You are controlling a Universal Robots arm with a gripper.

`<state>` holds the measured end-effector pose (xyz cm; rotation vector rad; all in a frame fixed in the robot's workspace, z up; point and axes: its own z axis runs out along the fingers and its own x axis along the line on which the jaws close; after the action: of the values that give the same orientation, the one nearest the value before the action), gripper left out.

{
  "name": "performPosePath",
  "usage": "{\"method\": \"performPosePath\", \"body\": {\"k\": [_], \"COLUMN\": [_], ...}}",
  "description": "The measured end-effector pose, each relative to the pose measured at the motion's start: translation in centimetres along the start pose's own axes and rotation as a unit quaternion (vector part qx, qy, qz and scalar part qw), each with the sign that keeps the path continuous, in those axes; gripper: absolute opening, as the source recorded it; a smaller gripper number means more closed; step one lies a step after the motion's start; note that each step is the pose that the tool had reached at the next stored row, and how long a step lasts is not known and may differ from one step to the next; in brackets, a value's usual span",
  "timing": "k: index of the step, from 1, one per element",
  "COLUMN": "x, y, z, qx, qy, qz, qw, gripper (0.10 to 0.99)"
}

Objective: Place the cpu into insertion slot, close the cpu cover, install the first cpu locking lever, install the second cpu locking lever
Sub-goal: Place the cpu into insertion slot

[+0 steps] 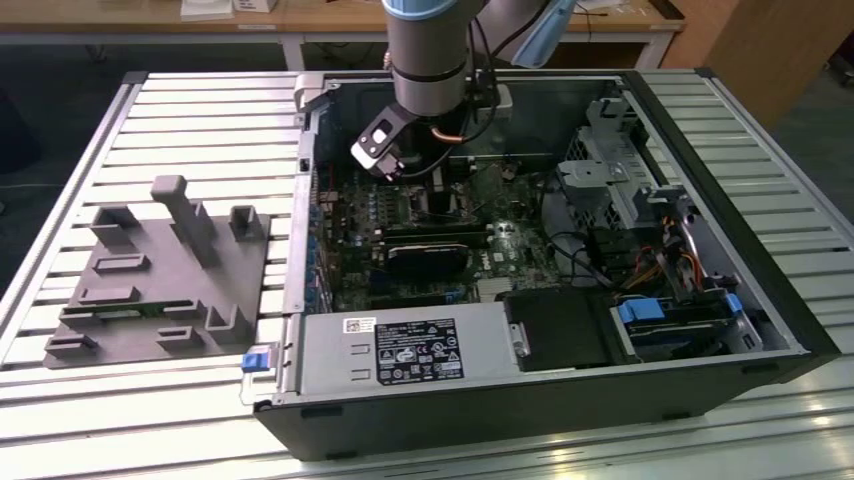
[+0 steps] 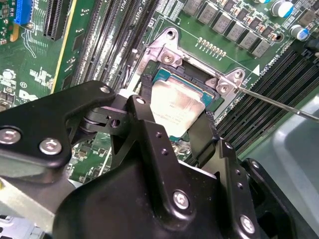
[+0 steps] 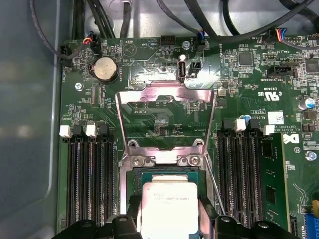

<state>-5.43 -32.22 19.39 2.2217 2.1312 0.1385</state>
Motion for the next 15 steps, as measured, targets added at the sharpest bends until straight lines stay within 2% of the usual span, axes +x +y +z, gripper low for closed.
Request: {"method": "performPosePath", "body": {"k": [4,9,15], "x": [0.01,0.01,0.01], "y": [0.0,0.01,0.04], "z": [0.02,0.03,0.03], "qx": [-0.0001,0.0002,0.0003], "qy": [0.0003,0.0045,0.0046], "qz": [-0.001,-0.01,-0.011], "qw": [1.0,0.9999,0.9999], "gripper": [0.541,0.541,0.541]}}
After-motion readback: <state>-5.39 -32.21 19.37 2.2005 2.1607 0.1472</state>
